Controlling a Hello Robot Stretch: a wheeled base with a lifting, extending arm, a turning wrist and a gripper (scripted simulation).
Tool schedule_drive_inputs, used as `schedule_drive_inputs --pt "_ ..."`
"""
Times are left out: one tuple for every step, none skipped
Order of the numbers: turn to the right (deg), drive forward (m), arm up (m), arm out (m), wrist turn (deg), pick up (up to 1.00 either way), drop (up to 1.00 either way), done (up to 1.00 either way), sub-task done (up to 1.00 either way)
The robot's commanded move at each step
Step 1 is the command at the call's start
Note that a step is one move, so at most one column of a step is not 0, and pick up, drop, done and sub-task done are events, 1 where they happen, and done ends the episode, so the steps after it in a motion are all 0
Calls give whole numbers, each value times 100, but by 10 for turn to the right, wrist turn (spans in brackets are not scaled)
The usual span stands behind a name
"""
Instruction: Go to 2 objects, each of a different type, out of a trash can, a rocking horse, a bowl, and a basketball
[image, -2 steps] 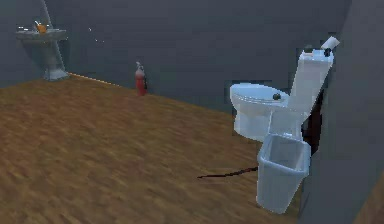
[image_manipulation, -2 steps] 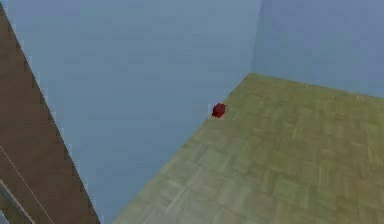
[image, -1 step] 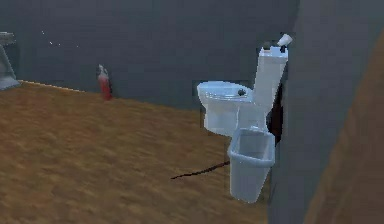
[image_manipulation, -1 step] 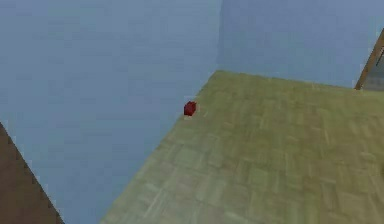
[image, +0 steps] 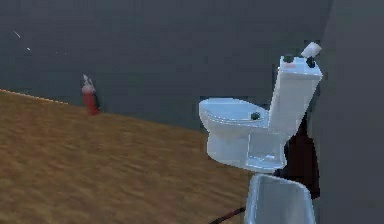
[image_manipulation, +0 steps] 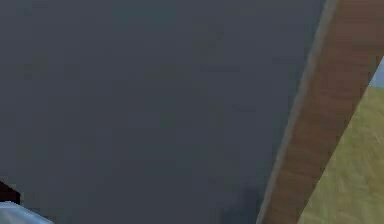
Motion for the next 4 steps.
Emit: schedule_drive_inputs --pt "300 0 0 0 0 0 0 0 0" --pt "0 0 0 0 0 0 0 0 100" --pt "-450 0 0 0 0 0 0 0 0" --pt "-450 0 0 0 0 0 0 0 0"
